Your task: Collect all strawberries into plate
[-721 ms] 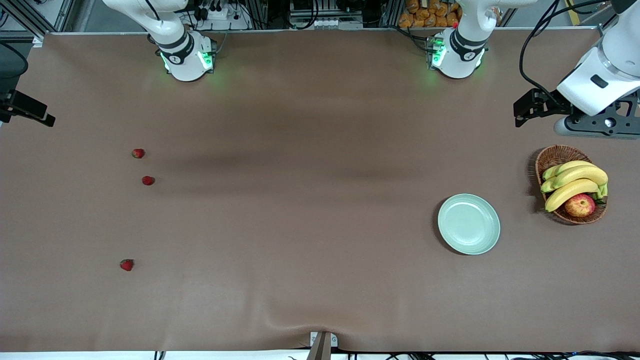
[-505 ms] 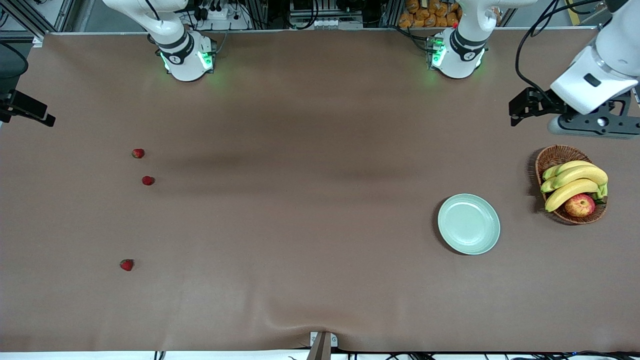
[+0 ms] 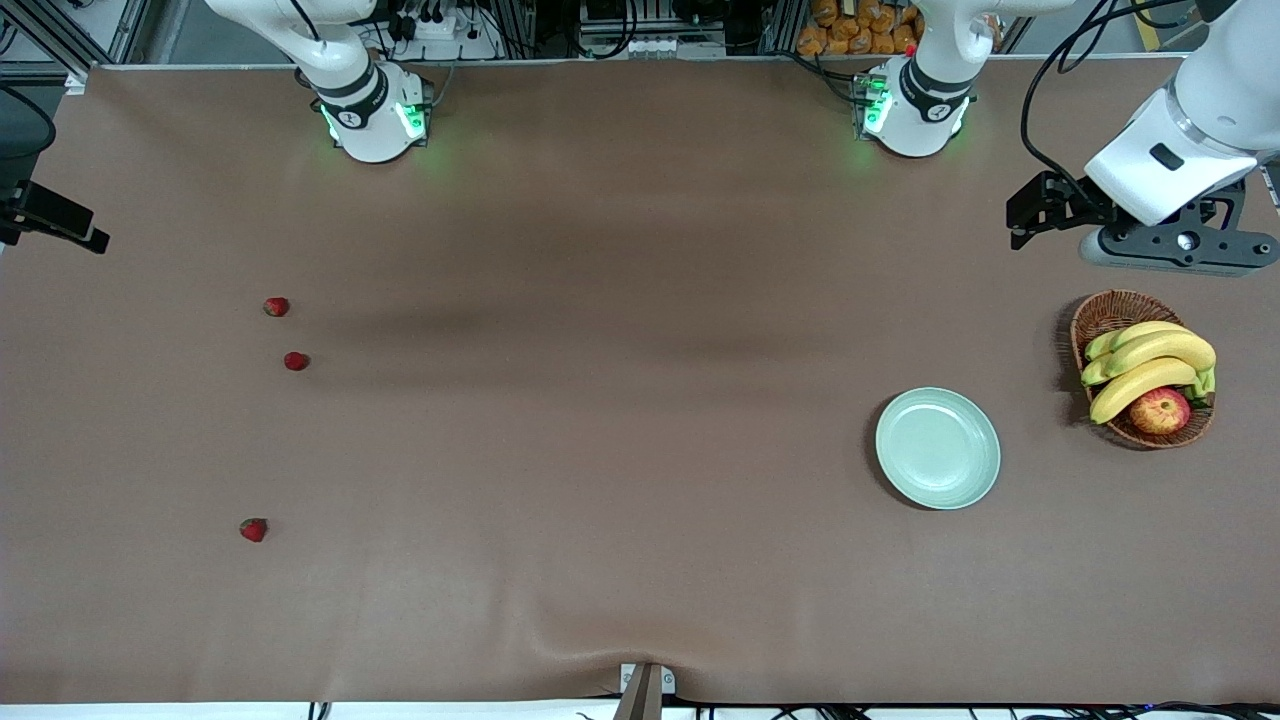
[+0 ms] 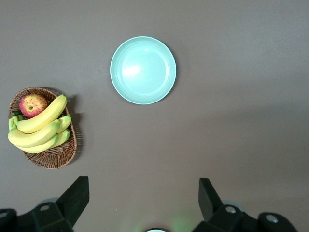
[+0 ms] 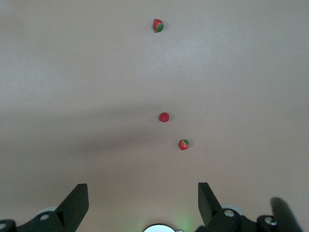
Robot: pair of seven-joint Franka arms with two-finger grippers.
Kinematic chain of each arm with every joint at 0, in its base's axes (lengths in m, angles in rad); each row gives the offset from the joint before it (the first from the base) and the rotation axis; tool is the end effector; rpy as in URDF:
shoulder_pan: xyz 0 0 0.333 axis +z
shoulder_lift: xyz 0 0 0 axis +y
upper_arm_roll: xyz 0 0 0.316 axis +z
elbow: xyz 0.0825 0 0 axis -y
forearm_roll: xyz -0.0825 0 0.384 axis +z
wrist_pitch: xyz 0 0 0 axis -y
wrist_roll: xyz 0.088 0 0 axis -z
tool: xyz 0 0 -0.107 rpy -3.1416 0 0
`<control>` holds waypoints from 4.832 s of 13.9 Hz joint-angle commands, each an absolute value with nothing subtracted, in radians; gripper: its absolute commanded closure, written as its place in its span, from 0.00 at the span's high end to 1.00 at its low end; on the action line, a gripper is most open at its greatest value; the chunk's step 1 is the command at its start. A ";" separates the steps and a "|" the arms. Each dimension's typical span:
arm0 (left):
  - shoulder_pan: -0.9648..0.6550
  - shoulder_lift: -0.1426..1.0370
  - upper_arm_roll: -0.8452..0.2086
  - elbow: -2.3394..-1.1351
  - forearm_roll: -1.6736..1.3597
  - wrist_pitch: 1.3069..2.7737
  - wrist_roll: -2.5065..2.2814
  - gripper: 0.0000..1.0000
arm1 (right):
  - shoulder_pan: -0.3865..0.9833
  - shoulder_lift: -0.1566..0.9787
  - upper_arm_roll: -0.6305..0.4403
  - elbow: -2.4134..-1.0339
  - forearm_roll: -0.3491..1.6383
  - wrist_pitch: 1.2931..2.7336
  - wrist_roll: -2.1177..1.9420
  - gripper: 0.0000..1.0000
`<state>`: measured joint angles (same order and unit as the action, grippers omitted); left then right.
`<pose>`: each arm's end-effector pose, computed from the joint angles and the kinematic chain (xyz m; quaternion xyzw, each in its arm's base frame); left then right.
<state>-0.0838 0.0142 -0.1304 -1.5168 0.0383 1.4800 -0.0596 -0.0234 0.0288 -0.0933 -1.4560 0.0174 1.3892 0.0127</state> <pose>0.5383 -0.1120 0.6343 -0.9966 0.0760 0.0227 0.0215 0.5410 -0.0604 0.6468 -0.9968 0.0635 0.0473 0.0097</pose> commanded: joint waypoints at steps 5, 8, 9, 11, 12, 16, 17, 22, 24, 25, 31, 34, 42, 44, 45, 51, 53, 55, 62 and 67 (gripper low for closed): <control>-0.069 0.011 -0.112 -1.482 -0.009 1.462 -0.063 1.00 | -0.075 0.072 -0.089 -1.470 -0.006 1.384 0.005 1.00; -0.069 0.009 -0.112 -1.486 -0.009 1.431 -0.063 1.00 | -0.078 0.133 -0.089 -1.470 -0.012 1.391 0.006 1.00; -0.069 0.011 -0.112 -1.489 -0.009 1.430 -0.064 1.00 | -0.080 0.149 -0.089 -1.470 -0.012 1.393 0.005 1.00; -0.069 0.011 -0.112 -1.491 -0.011 1.428 -0.067 1.00 | -0.090 0.192 -0.089 -1.468 -0.012 1.410 0.005 1.00; -0.069 0.009 -0.112 -1.493 -0.012 1.424 -0.084 1.00 | -0.089 0.211 -0.089 -1.468 -0.012 1.429 0.005 1.00; -0.075 0.028 -0.118 -1.493 -0.018 1.416 -0.101 1.00 | -0.090 0.307 -0.089 -1.470 -0.011 1.543 0.002 1.00; -0.077 0.031 -0.118 -1.491 -0.018 1.416 -0.101 1.00 | -0.097 0.334 -0.087 -1.470 -0.008 1.580 -0.008 1.00; -0.075 0.031 -0.120 -1.489 -0.018 1.417 -0.103 1.00 | -0.106 0.461 -0.087 -1.471 -0.008 1.738 -0.118 1.00; -0.075 0.035 -0.120 -1.489 -0.018 1.419 -0.103 1.00 | -0.104 0.515 -0.087 -1.471 -0.006 1.810 -0.120 1.00; -0.075 0.035 -0.120 -1.489 -0.018 1.420 -0.097 1.00 | -0.104 0.537 -0.087 -1.470 -0.006 1.850 -0.120 1.00; -0.081 0.072 -0.120 -1.486 -0.017 1.443 -0.086 1.00 | -0.101 0.666 -0.086 -1.462 0.049 2.159 -0.112 1.00; -0.074 0.078 -0.120 -1.488 -0.017 1.448 -0.087 1.00 | -0.091 0.728 -0.084 -1.459 0.084 2.333 -0.110 1.00; -0.071 0.103 -0.120 -1.557 -0.017 1.503 -0.087 1.00 | -0.074 0.860 -0.075 -1.407 0.098 2.513 -0.104 0.83; -0.069 0.104 -0.120 -1.575 -0.017 1.532 -0.087 1.00 | -0.077 0.873 -0.075 -1.408 0.098 2.523 -0.103 0.79; -0.068 0.112 -0.120 -1.586 -0.017 1.552 -0.087 1.00 | -0.080 0.874 -0.075 -1.408 0.100 2.523 -0.104 0.77; -0.069 0.176 -0.120 -1.586 -0.017 1.603 -0.087 1.00 | -0.069 0.911 -0.071 -1.419 0.133 2.585 -0.109 0.59; -0.068 0.190 -0.120 -1.586 -0.017 1.618 -0.087 1.00 | -0.074 0.911 -0.071 -1.419 0.133 2.582 -0.113 0.40; -0.071 0.212 -0.120 -1.586 -0.017 1.634 -0.087 1.00 | -0.071 0.908 -0.071 -1.417 0.133 2.573 -0.114 0.20; -0.090 0.264 -0.123 -1.586 -0.018 1.684 -0.106 1.00 | -0.058 0.882 -0.066 -1.269 0.135 2.210 -0.048 0.05; -0.120 0.281 -0.123 -1.591 -0.018 1.710 -0.144 1.00 | 0.050 0.854 -0.064 -1.224 0.135 2.062 0.266 0.06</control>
<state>-0.1081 0.2850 -0.1260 -1.5861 -0.0019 1.6930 -0.1184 0.0053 0.8683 -0.0585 -1.2240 0.1215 2.0814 0.1544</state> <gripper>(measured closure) 0.000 0.678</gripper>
